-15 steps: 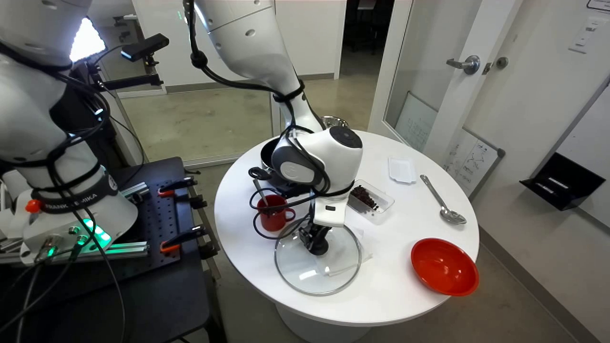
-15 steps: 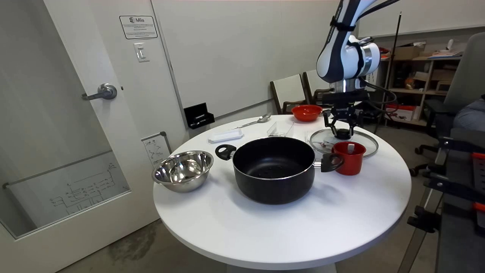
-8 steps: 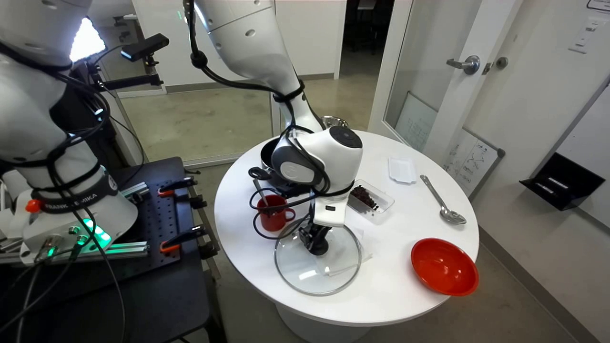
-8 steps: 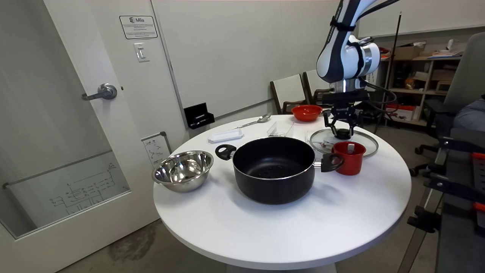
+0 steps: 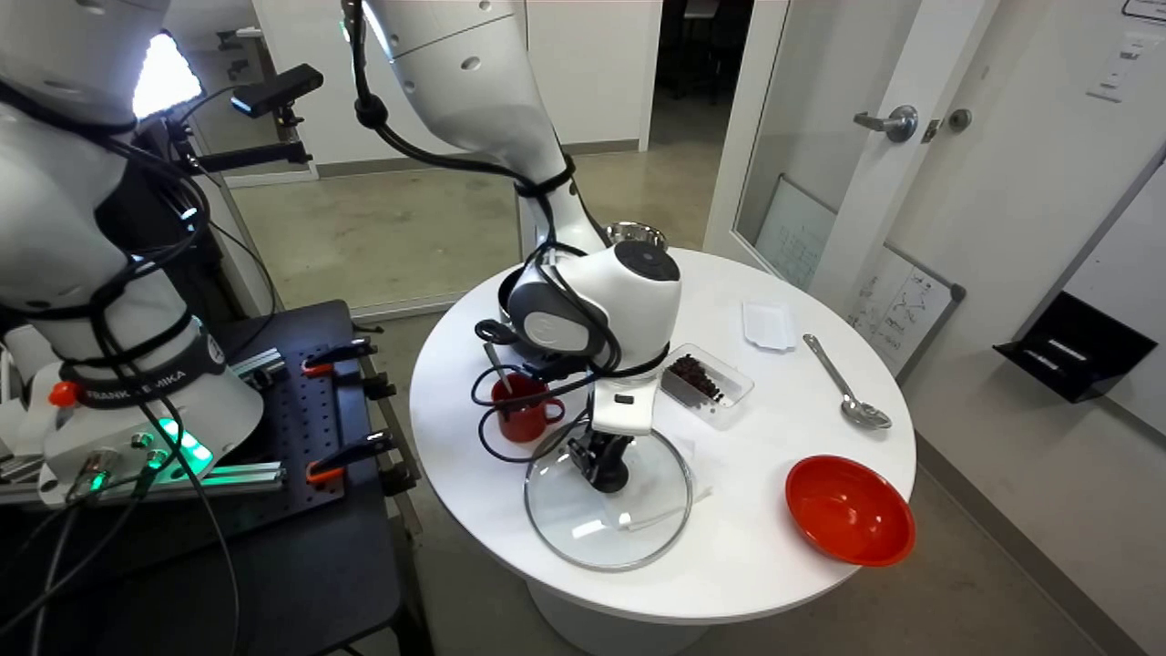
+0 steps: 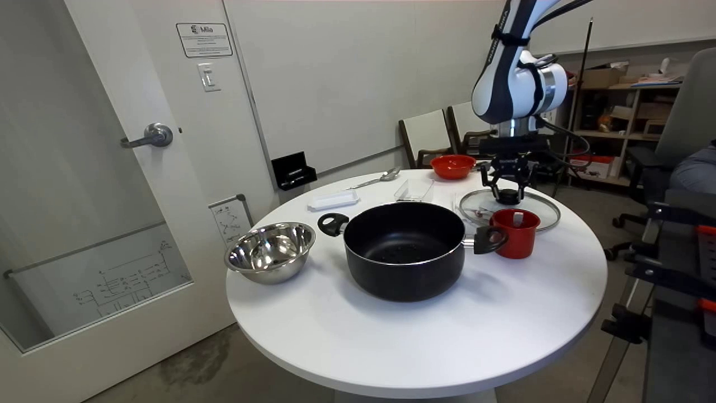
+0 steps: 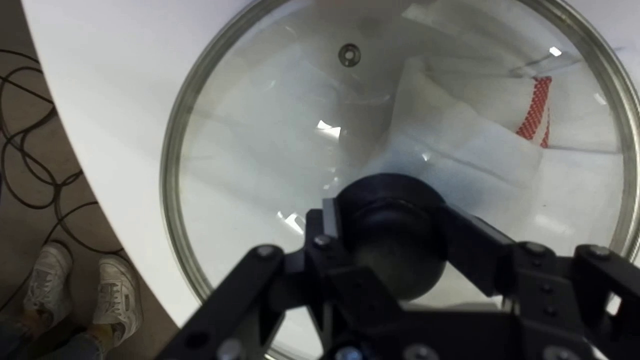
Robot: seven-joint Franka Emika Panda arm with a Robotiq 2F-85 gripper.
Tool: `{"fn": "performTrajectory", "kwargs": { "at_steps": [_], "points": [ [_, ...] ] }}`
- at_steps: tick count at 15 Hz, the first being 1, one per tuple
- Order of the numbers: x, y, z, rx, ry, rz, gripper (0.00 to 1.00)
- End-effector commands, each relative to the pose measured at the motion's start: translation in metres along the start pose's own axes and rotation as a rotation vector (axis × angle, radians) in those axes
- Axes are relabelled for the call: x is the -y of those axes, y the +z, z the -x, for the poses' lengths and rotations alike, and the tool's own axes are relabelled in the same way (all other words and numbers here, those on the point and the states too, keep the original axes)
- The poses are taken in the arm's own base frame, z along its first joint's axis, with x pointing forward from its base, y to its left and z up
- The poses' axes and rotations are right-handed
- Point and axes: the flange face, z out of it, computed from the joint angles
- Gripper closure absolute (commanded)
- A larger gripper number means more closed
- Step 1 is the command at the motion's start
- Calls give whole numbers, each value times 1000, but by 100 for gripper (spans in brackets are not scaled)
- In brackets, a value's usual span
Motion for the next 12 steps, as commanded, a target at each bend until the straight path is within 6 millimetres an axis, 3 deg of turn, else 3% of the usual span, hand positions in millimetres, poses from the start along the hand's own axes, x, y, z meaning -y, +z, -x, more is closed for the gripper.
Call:
{"fn": "performTrajectory", "kwargs": {
  "at_steps": [1,9,12],
  "points": [
    [-14,-12,4,-22,11,-24,74],
    [-30,-25,12,-46,11,-46,74],
    [-30,-39,12,-64,12,-43,74]
  ]
}}
